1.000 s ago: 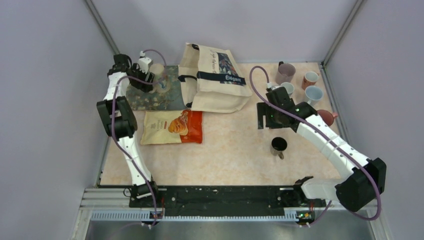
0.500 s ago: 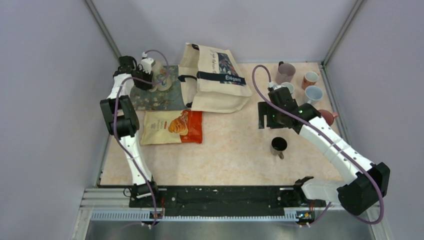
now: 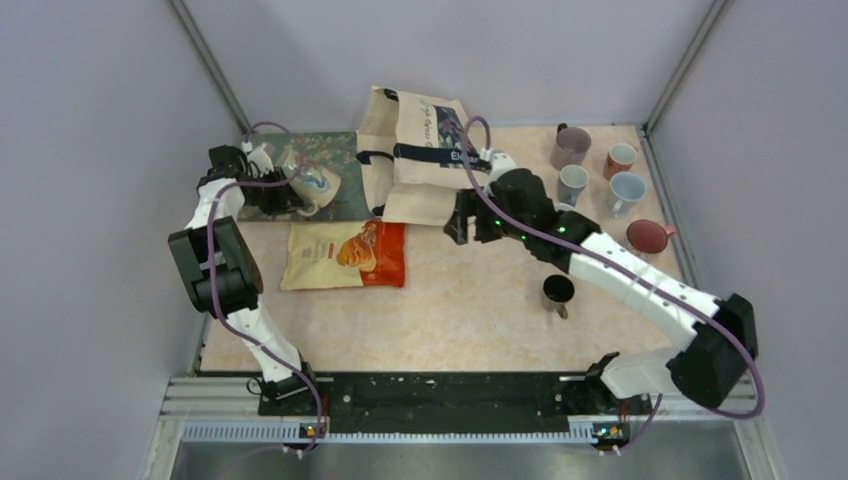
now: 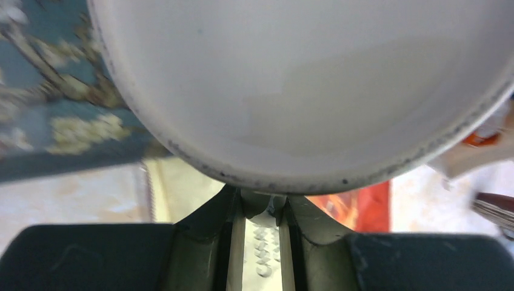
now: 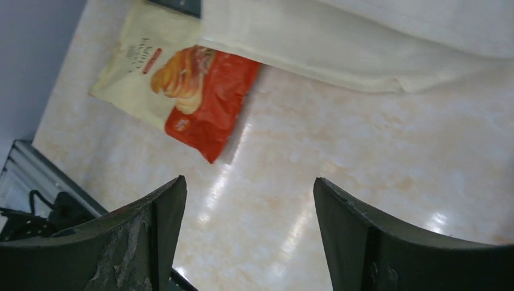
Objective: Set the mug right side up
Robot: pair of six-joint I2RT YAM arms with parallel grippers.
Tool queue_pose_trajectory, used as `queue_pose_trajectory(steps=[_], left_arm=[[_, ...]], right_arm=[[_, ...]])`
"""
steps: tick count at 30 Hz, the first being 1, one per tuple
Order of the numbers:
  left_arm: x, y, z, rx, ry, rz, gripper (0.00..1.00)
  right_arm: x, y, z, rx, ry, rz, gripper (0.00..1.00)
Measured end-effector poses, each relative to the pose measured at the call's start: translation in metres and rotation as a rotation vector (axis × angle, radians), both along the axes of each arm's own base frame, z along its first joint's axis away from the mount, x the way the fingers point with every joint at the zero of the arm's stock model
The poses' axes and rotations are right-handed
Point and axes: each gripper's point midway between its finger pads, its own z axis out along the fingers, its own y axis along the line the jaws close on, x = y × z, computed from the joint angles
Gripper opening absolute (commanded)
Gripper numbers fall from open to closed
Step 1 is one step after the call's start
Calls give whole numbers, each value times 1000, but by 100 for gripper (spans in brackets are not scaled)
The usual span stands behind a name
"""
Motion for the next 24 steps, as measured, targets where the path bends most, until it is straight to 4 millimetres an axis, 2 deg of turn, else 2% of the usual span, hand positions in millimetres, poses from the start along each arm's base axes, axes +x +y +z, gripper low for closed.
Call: queue_pose_trajectory(steps=[2,5,10,12,16,21,24], left_arm=[[-12,-10,7,-62,9,22,0],[-31,-28,19,-146,10,20,0],[-58,-53,41,-245,-5,-12,0],[-66,-61,54,-280,-23,-35,0],[-85,-74,80,-314,-65,-75,0],[-105,-88,112,-341,-135,-123,0],[-113,-96,123,-366,-154,-148,0]], right_arm=[[3,36,2,69,-17,70,76],[8,87,-9,153,-10,160,76],[21,148,-27,302,36,237,76],[27,170,-27,380,57,266,76],[37,208,-10,539,65,329,77],[46,238,29,699,26,394,75],[51,256,50,800,20,441,72]])
